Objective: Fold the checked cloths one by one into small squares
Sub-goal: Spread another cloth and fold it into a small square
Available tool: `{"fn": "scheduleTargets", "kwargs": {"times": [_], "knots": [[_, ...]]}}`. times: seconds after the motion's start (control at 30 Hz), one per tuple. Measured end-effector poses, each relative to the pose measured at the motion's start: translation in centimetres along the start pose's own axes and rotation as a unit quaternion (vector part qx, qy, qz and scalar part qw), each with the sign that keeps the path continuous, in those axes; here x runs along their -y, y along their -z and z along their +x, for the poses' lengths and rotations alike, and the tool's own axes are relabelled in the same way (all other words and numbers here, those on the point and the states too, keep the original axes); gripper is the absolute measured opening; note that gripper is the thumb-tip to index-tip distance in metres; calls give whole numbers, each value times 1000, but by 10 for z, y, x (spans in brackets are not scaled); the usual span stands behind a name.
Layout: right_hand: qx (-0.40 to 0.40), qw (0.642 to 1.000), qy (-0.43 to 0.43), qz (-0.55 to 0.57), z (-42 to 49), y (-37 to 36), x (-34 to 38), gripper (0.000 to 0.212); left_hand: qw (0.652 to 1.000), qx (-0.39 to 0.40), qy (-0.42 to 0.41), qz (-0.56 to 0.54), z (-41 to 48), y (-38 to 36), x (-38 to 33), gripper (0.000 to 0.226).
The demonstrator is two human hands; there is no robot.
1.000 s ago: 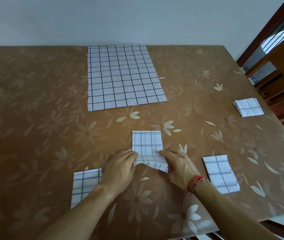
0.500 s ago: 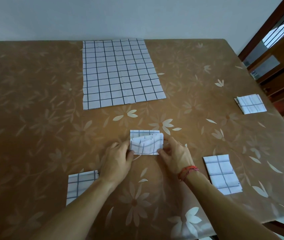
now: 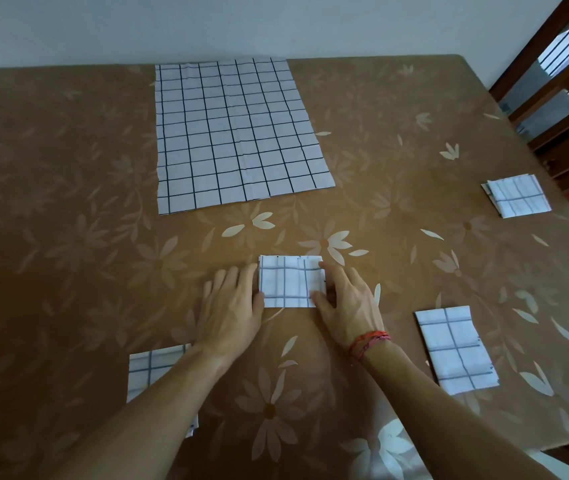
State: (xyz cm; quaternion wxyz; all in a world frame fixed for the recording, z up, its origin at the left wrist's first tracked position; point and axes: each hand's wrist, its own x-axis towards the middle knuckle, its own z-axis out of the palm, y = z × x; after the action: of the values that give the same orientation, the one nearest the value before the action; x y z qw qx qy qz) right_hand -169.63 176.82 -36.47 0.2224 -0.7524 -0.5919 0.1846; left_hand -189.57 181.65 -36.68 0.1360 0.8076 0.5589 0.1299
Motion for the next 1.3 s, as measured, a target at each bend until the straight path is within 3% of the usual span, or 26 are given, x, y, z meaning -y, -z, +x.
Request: {"fn": "scheduleTargets", "kwargs": {"times": [0.1,0.23,0.37,0.43,0.5,0.7,1.3], "knots": [[5,1000,-9,-18,2,1,1,43,998,-9,-57,13,1,1,2,42],[-1,999,-31,-24,2,1,6,43,991,35,-121,49,4,-1,9,49],[-78,986,119,-91,-1,-6,28,40,986,72,-129,79,7,-4,12,52],[-7,974,200,-101,3,-16,41,48,984,83,-135,85,7,-6,13,54],[81,964,228,-109,7,-27,46,55,983,92,-136,78,6,-9,16,57],[121,960,184,-174,17,-46,36,69,982,103,-147,65,6,-11,21,56],[189,940,154,-240,18,9,-17,59,979,147,-131,60,7,-4,15,58]]}}
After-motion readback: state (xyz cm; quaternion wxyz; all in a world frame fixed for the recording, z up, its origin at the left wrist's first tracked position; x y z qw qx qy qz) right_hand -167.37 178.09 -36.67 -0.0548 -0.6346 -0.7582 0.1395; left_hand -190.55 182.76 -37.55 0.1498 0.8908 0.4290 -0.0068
